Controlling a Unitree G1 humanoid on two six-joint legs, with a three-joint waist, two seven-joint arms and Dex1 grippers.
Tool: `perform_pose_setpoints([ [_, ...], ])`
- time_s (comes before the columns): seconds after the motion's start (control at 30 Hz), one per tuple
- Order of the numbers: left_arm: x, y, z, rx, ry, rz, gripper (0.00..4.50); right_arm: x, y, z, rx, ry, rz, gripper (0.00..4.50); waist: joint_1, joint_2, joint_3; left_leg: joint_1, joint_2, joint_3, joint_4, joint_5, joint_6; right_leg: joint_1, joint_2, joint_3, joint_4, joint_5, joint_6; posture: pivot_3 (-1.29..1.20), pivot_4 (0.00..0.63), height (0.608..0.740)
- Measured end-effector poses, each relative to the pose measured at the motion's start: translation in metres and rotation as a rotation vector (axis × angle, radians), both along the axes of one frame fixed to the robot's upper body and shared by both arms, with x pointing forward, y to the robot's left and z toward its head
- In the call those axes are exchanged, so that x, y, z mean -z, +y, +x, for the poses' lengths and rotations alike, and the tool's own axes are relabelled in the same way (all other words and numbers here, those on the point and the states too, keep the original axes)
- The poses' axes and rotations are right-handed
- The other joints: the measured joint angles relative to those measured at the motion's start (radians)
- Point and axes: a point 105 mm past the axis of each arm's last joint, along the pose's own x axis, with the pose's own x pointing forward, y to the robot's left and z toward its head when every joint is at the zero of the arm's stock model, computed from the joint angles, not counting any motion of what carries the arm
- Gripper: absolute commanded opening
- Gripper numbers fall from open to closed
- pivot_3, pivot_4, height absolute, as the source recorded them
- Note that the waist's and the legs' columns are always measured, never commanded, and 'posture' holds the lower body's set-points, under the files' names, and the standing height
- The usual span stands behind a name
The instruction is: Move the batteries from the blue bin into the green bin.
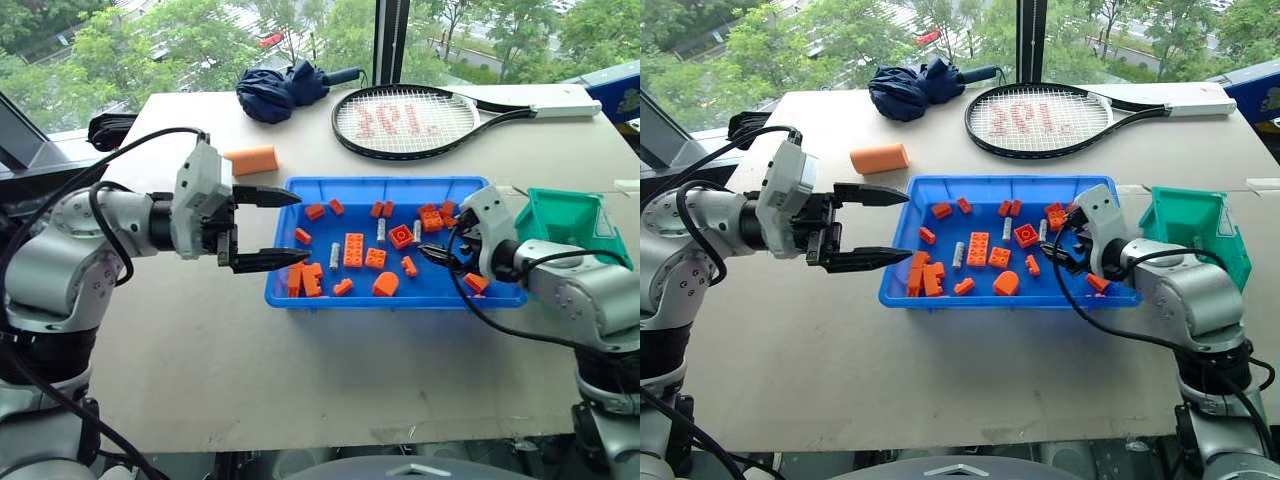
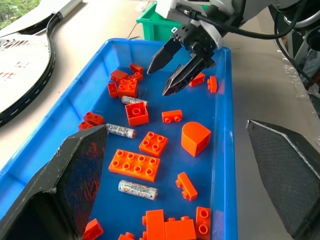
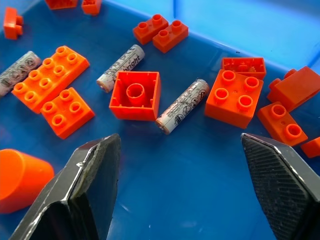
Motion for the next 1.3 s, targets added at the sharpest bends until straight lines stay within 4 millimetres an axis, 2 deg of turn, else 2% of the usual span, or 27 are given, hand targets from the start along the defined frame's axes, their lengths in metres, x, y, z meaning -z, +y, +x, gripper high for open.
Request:
perform_pose_setpoints([
  [0.17,0.0,0.0,0.0,-0.001,-0.003,-0.001,4.5,0.017,0.007,0.012,0.038,0.012,-0.018,3.84,-0.004,0.0,0.0,0.0,0.0,0.0,0.0,0.0,0.0,-0.001,0.0,0.0,0.0,0.0,0.0,0.0,0.15,0.74],
  [0.5,-0.005,0.002,0.0,-0.01,-0.017,-0.011,4.5,0.023,0.026,0.029,0.043,-0.034,-0.035,3.84,-0.006,0.0,0.0,0.0,0.0,0.0,0.0,0.0,0.0,-0.001,0.001,0.0,0.001,0.0,0.0,0.0,0.15,0.74],
  [0.63,-0.005,0.003,0.0,-0.01,-0.016,-0.011,4.5,0.023,0.023,0.034,0.065,-0.056,-0.051,3.84,-0.006,0.0,0.0,0.0,0.0,0.0,0.0,0.0,0.0,-0.001,0.001,0.0,0.001,0.0,0.0,0.0,0.15,0.74],
  [0.73,-0.005,0.003,0.0,-0.011,-0.016,-0.012,4.5,0.023,0.022,0.037,0.07,-0.065,-0.054,3.04,-0.007,0.0,0.0,0.0,0.0,0.0,0.0,0.0,0.0,-0.001,0.001,0.0,0.001,0.0,0.0,0.0,0.15,0.74],
  [0.93,-0.005,0.003,0.0,-0.01,-0.015,-0.012,4.5,0.022,0.021,0.036,0.069,-0.064,-0.056,0.13,-0.008,0.0,0.0,0.0,0.0,0.0,0.0,0.0,0.0,-0.001,0.001,0.0,0.001,0.0,0.0,0.0,0.15,0.74],
  [1.2,-0.005,0.003,0.001,-0.009,-0.017,-0.013,4.5,0.022,0.014,0.027,0.086,-0.038,-0.035,0.06,-0.006,0.0,0.0,0.0,0.0,0.0,0.0,0.0,0.0,-0.001,0.001,0.0,0.001,0.0,0.0,0.0,0.15,0.74],
  [1.3,-0.005,0.003,0.001,-0.01,-0.018,-0.014,4.5,0.009,0.003,0.017,0.061,-0.055,-0.028,0.06,-0.004,0.0,0.0,-0.001,0.0,0.0,0.0,0.0,0.0,-0.001,0.001,0.0,0.001,0.0,0.0,0.0,0.15,0.74],
])
